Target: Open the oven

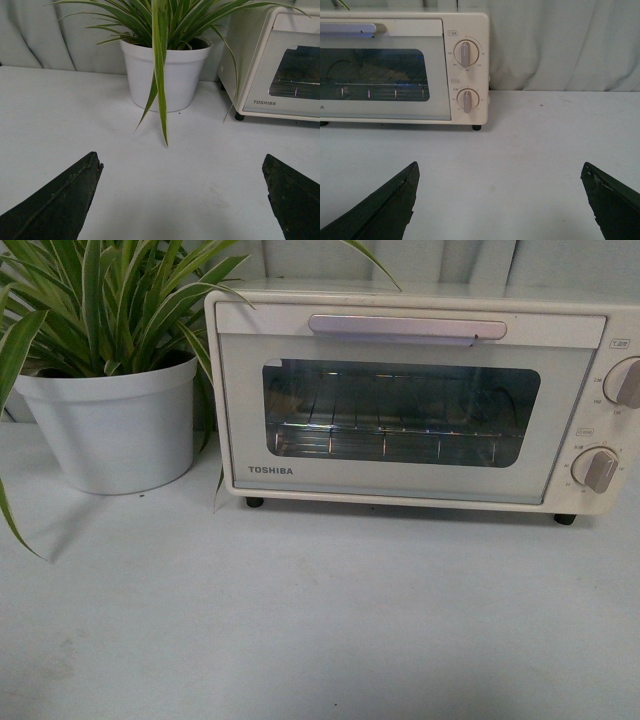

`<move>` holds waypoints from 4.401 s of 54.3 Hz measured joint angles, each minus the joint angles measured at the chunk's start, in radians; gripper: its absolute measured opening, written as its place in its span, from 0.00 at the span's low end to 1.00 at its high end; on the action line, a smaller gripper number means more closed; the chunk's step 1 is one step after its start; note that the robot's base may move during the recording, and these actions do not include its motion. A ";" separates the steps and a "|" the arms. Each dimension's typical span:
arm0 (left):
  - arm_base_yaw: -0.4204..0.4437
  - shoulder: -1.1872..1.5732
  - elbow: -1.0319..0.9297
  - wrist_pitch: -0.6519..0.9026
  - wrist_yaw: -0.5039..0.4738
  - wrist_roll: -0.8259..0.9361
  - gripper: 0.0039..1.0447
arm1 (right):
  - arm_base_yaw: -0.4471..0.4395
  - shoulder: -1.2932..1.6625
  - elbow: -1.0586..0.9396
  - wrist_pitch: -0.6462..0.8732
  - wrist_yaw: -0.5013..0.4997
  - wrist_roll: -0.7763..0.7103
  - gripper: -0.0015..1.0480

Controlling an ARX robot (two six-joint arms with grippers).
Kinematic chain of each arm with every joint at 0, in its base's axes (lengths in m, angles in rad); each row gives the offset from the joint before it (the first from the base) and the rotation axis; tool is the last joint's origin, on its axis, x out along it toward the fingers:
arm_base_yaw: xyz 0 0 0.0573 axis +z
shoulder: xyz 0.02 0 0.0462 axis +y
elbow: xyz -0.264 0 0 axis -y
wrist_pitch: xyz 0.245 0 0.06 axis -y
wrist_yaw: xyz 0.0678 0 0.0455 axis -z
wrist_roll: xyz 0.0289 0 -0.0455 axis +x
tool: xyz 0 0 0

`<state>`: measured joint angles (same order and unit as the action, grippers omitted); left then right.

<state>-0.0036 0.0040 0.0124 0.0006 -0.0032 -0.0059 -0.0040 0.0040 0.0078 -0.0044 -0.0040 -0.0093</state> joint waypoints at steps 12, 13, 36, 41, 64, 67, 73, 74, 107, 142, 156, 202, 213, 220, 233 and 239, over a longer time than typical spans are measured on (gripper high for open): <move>0.000 0.000 0.000 0.000 0.000 0.000 0.94 | 0.000 0.000 0.000 0.000 0.000 0.000 0.91; 0.000 0.000 0.000 0.000 0.000 0.000 0.94 | 0.000 0.000 0.000 0.000 0.000 0.000 0.91; 0.000 0.000 0.000 0.000 0.000 0.000 0.94 | 0.000 0.000 0.000 0.000 0.000 0.000 0.91; -0.003 0.001 0.000 0.001 -0.017 -0.005 0.94 | 0.000 0.000 0.000 0.000 0.000 0.000 0.91; -0.290 0.663 0.110 0.372 -0.338 -0.570 0.94 | 0.000 0.000 0.000 0.000 0.003 0.000 0.91; -0.320 0.752 0.123 0.433 -0.338 -0.600 0.94 | 0.000 0.000 0.000 0.000 0.003 0.000 0.91; -0.388 0.959 0.159 0.557 -0.319 -0.686 0.94 | 0.000 0.000 0.000 0.000 0.003 0.000 0.91; -0.397 0.997 0.168 0.579 -0.306 -0.699 0.94 | 0.000 0.000 0.000 0.000 0.003 0.000 0.91; -0.560 1.509 0.349 0.793 -0.332 -0.932 0.94 | 0.000 0.000 0.000 0.000 0.003 0.000 0.91; -0.560 1.603 0.439 0.792 -0.285 -0.977 0.94 | 0.076 0.884 0.500 0.147 -0.171 0.065 0.91; -0.547 1.628 0.485 0.771 -0.253 -1.004 0.94 | 0.203 1.261 0.866 0.075 -0.052 0.191 0.91; -0.545 1.640 0.530 0.725 -0.246 -1.075 0.94 | 0.320 1.555 1.206 -0.121 0.064 0.373 0.91; -0.544 1.640 0.533 0.719 -0.240 -1.091 0.94 | 0.326 1.569 1.233 -0.157 0.080 0.376 0.91; -0.542 1.640 0.540 0.715 -0.232 -1.099 0.94 | 0.327 1.572 1.242 -0.173 0.084 0.368 0.91; -0.539 1.646 0.563 0.708 -0.223 -1.115 0.94 | 0.327 1.563 1.225 -0.176 0.063 0.315 0.91; -0.539 1.649 0.565 0.706 -0.221 -1.121 0.94 | 0.327 1.550 1.197 -0.156 0.062 0.293 0.91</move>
<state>-0.5430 1.6531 0.5770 0.7067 -0.2245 -1.1271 0.3233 1.5543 1.2053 -0.1600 0.0582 0.2836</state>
